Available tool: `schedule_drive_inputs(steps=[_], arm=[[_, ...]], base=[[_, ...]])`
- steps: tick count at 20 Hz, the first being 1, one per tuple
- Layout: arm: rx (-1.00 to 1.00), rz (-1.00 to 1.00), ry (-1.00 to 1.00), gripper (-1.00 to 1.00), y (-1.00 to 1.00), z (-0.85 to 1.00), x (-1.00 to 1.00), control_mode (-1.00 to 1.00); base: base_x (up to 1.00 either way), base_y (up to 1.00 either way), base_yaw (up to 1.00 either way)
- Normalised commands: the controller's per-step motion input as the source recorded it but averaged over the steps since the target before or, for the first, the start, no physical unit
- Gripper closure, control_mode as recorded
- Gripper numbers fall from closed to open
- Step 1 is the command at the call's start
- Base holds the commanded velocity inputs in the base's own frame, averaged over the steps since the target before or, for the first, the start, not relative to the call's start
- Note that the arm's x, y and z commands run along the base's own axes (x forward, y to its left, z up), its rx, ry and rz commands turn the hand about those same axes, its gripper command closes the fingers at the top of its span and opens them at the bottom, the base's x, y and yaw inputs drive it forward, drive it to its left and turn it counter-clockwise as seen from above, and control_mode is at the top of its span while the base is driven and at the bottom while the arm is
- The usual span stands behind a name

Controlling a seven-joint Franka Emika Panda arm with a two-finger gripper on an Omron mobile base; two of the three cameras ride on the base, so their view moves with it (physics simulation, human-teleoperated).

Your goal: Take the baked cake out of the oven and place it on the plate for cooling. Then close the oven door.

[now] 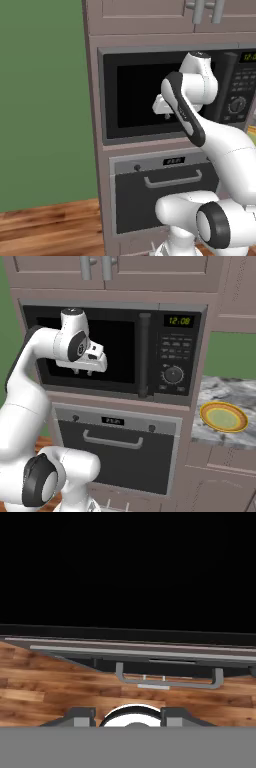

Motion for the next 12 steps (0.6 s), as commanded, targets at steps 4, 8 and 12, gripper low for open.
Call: schedule_drive_inputs(steps=[4,8,12], arm=[[0.0,0.0,0.0,-1.0,0.0,0.0,0.0,1.0],[0.0,0.0,0.0,-1.0,0.0,0.0,0.0,1.0],[0.0,0.0,0.0,-1.0,0.0,0.0,0.0,1.0]], base=[[-0.1,0.0,0.0],[-0.6,-0.17,0.0],[-0.59,-0.55,0.02]])
